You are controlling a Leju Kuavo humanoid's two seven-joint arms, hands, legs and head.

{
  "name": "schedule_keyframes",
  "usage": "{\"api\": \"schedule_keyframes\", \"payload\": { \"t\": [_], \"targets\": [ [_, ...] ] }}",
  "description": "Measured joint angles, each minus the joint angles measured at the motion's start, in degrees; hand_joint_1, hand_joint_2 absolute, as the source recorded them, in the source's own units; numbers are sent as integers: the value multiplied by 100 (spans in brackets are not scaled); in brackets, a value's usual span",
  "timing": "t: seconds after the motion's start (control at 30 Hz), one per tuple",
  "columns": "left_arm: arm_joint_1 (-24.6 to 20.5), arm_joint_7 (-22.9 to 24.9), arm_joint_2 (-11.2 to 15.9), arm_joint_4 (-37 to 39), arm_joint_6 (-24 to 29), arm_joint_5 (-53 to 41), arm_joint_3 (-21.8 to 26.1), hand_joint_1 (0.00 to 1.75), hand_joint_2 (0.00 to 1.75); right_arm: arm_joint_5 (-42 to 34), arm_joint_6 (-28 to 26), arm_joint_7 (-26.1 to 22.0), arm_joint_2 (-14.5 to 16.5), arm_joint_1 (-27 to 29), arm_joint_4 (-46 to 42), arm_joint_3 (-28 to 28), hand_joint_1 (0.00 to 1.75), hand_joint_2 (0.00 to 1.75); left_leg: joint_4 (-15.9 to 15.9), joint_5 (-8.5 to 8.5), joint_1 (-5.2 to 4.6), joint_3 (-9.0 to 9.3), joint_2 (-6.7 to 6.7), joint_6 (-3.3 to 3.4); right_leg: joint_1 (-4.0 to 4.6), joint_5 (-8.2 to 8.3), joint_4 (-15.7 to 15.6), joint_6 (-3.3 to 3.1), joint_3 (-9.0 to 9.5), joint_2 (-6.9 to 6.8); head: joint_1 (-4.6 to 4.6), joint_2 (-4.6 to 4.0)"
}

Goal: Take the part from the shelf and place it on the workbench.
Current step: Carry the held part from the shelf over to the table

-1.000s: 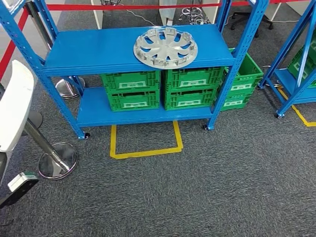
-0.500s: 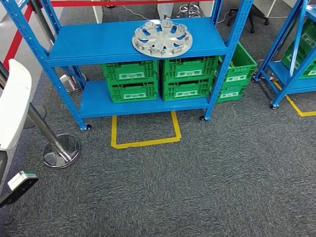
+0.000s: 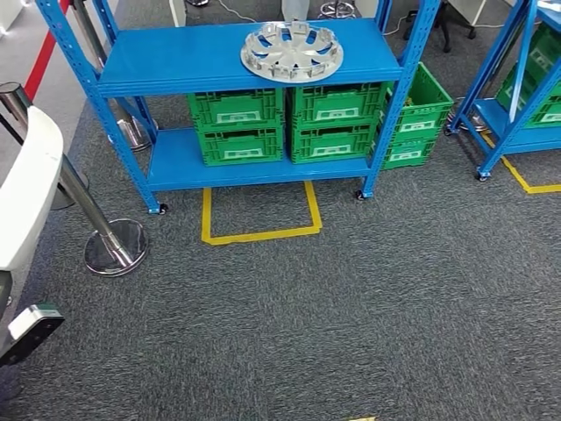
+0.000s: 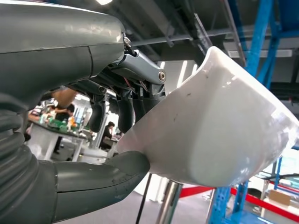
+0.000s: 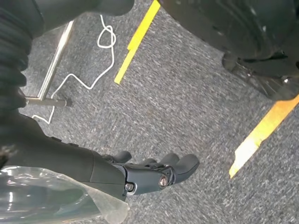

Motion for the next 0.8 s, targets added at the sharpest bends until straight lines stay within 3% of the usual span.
{"api": "schedule_keyframes", "payload": {
  "t": [0.07, 0.13, 0.17, 0.2, 0.23, 0.33, 0.4, 0.47, 0.53, 0.57, 0.63, 0.7, 0.73, 0.8],
  "targets": [
    [-7, -10, -8, -1, 3, 28, -4, 117, 175, 4, 1, 3, -1, 6, 2, 2, 0, 175, -26, 122, 14, -109, 20, 86, -13, -320, 363, 49, -166, 26, 11, 0],
    [-6, -14, -22, -1, 9, 38, -7, 117, 175, 11, 3, 4, -1, 7, 4, 3, 0, 175, -19, 225, 3, -239, 25, 119, -16, -818, 1092, 77, -403, 40, 19, 0],
    [-2, -16, -33, 0, 10, 42, -8, 117, 175, 16, 3, 5, -1, 7, 6, 3, 0, 175, -14, 278, -2, -306, 24, 118, -16, -972, 1389, 86, -463, 40, 17, 0],
    [0, -20, -44, 0, 11, 46, -9, 117, 175, 22, 4, 5, -1, 8, 8, 3, 0, 175, -9, 326, -6, -367, 22, 114, -16, -1026, 1513, 88, -434, 41, 17, 0],
    [2, -26, -54, 0, 13, 51, -9, 117, 175, 29, 4, 6, -1, 9, 9, 4, 0, 175, -2, 367, -8, -421, 20, 104, -16, -973, 1397, 83, -280, 40, 17, 0],
    [0, -52, -73, 0, 22, 62, -7, 117, 175, 43, 4, 8, -3, 2, 11, 5, 0, 175, 38, 443, -19, -511, 20, 54, -9, -633, 218, 25, 549, 46, 17, 0],
    [-4, -62, -81, -1, 31, 67, -4, 117, 175, 49, 4, 9, -4, -5, 13, 4, 0, 175, 67, 490, -34, -554, 23, -6, 6, -583, -175, -34, 781, 53, 11, 0],
    [-5, -67, -83, -1, 35, 68, -3, 117, 175, 54, 4, 11, -4, 5, 15, 4, 0, 175, 72, 540, -32, -588, 20, -76, 15, -541, -186, -101, 753, 52, 9, 0],
    [-4, -70, -80, 0, 37, 69, -1, 117, 175, 60, 4, 14, -4, 12, 17, 7, 0, 175, 194, 430, -17, -650, 10, -138, 1, -475, -208, -178, 723, 40, 4, 0],
    [-6, -71, -78, 0, 39, 70, 1, 117, 175, 63, 4, 15, -3, 10, 18, 7, 0, 175, 395, 271, -11, -732, 5, -166, -9, -440, -223, -215, 701, 34, -1, 0],
    [-4, -72, -83, 0, 42, 77, 1, 117, 175, 70, 5, 15, -3, 6, 19, 7, 0, 175, 1111, -175, 3, -1005, 0, -215, -4, -388, -221, -256, 636, 27, -10, 0],
    [6, -72, -91, 0, 42, 84, -2, 117, 175, 72, 6, 16, -3, 13, 19, 7, 0, 175, 1651, -390, 8, -1170, 1, -233, 9, -344, -204, -262, 559, 24, -9, 0],
    [8, -72, -92, 0, 43, 85, -3, 117, 175, 72, 7, 16, -3, 16, 20, 7, 0, 175, 1629, -336, 7, -1114, 1, -227, 15, -327, -191, -258, 526, 25, -9, 0],
    [5, -72, -92, 0, 44, 85, -2, 117, 175, 73, 7, 17, -3, 17, 20, 7, 0, 175, 986, -2, 4, -712, 1, -187, 22, -305, -164, -245, 487, 29, -9, 0]
  ]
}}
